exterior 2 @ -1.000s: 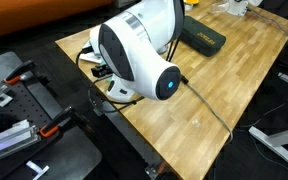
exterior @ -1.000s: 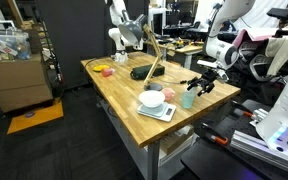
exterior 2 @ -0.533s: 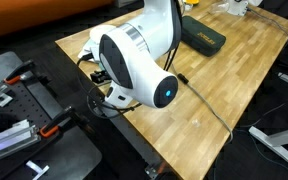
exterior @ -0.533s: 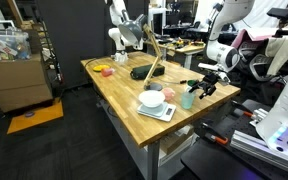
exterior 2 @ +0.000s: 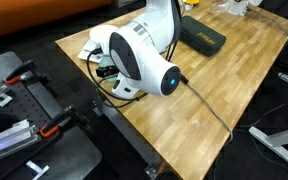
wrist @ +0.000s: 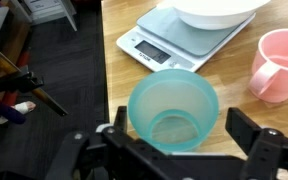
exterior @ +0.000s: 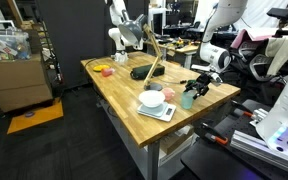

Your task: Pour the water out of the blue cup into the white bowl

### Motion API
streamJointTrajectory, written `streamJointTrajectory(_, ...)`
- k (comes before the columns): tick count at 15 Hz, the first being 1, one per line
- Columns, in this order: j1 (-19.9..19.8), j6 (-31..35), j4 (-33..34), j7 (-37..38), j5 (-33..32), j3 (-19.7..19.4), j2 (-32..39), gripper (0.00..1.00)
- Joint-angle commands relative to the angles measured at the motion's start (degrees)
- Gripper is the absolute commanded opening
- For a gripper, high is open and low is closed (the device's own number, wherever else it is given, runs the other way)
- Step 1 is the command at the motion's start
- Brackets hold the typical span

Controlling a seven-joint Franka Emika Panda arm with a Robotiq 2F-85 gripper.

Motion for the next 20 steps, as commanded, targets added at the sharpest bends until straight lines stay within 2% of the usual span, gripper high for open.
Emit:
streamJointTrajectory(1, 0.3, -0.3, 2.8, 1.8, 1.1, 0.4, 2.7, 1.0)
streamJointTrajectory(20, 0.1, -1.9, 5.6, 3.5, 1.0, 1.0, 6.3, 1.0)
